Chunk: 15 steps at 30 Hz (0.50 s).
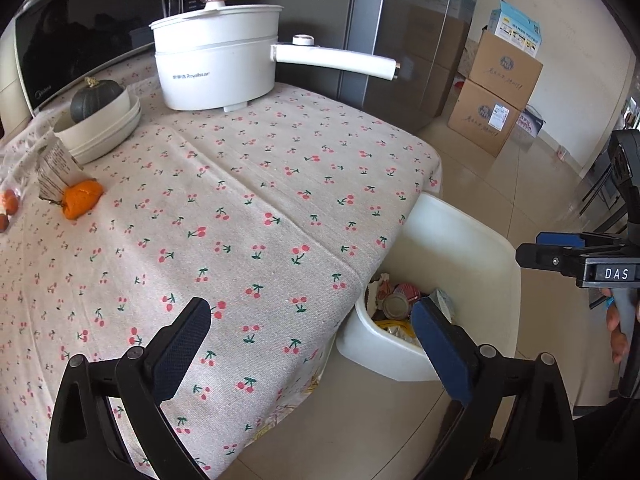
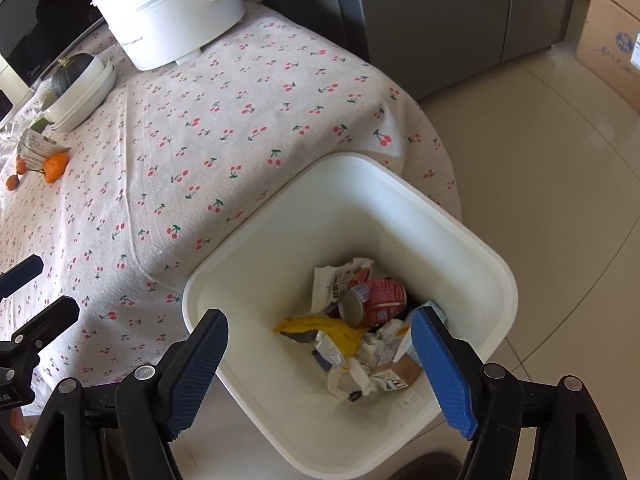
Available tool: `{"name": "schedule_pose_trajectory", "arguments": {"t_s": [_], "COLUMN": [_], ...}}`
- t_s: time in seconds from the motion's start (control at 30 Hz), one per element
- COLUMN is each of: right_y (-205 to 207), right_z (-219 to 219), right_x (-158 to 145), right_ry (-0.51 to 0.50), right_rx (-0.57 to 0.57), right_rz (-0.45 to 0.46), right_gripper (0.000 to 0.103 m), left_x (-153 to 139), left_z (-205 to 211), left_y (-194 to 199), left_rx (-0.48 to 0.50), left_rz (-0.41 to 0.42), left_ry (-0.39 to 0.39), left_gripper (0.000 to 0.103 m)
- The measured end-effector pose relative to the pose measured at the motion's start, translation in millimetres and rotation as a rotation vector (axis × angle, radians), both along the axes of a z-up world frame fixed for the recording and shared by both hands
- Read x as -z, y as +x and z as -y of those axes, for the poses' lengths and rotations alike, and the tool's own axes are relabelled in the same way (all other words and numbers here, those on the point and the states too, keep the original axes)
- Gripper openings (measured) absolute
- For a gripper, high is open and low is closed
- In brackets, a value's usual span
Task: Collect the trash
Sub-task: 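Move both tools back over the table toward the orange peel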
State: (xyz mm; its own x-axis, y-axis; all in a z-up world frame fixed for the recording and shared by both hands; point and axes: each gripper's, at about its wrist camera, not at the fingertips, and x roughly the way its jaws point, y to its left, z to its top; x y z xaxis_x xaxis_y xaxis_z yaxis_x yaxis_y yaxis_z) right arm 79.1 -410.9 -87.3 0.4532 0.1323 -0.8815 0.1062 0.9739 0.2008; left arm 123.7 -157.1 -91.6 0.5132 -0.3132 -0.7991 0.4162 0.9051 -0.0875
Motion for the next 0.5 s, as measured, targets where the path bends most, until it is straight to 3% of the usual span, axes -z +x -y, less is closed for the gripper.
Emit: {"name": "schedule_pose_trajectory", "arguments": {"t_s": [0.5], "right_y": [41.9], "right_z": [-81.9], "right_x": [-19.7], "right_ry": [0.004], "right_rx": [-0.125], "right_rz": [0.054], "right_gripper": [0.084], "left_x": [-25.6], "left_z": [-118.6], "left_y": [10.2], "left_rx": [-0.217], "left_rz": [0.017], "left_ry": [-0.012], "left_gripper": [0.102]}}
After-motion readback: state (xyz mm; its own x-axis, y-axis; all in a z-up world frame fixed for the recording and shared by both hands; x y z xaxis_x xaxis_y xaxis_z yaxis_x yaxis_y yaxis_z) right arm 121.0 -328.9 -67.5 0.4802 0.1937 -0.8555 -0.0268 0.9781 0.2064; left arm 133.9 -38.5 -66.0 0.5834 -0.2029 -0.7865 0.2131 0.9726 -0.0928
